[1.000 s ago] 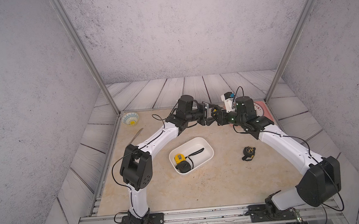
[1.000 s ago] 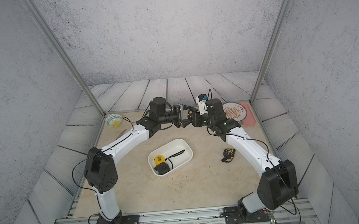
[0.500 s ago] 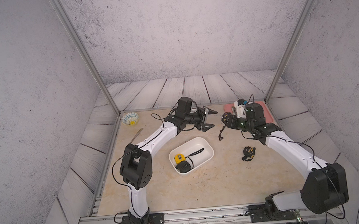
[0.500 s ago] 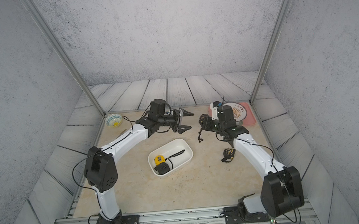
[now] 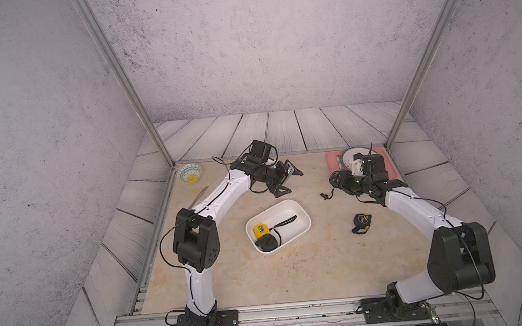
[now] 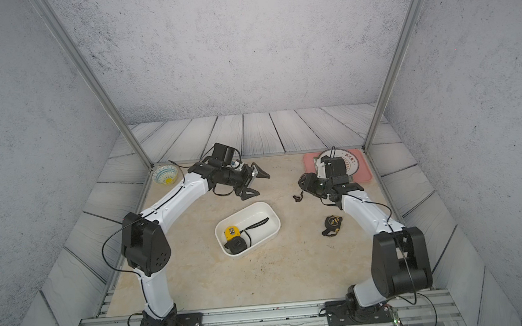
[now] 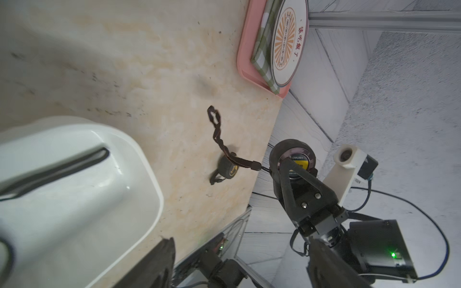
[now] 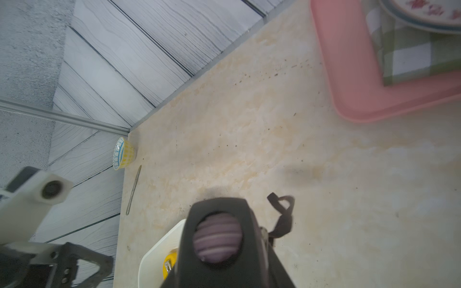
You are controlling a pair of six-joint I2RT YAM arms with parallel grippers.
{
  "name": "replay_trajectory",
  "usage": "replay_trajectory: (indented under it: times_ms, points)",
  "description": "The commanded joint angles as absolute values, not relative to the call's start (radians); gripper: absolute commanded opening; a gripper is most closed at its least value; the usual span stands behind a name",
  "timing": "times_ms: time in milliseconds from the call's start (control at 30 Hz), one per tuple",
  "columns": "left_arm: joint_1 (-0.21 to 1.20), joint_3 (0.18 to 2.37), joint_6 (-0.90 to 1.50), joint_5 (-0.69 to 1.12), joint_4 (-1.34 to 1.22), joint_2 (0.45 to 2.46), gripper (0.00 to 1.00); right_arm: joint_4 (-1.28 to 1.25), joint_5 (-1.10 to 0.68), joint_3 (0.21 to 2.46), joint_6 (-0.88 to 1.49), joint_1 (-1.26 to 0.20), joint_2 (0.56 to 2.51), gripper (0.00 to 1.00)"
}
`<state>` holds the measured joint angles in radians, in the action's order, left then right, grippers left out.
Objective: Take the tape measure out of the storage box
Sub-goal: Place the tape measure at the center of the board.
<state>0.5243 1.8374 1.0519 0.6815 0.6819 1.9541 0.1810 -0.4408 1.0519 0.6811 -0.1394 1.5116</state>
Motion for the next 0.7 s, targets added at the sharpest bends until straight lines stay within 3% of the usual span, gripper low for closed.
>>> replay_trajectory:
  times_ms: [0,267,667]
  points:
    - [0.519,1.934,0.725,0.505,1.037,2.002,0.87,0.172,-0.507,1.072,0.727,-0.125,1.575,0.0]
    - [0.522,1.964,0.548,0.262,1.198,2.0,0.84,0.176,-0.534,1.032,0.75,-0.118,1.678,0.0]
    - [0.522,1.958,0.545,0.176,1.194,1.957,0.88,0.257,-0.561,1.072,0.775,-0.115,1.864,0.0]
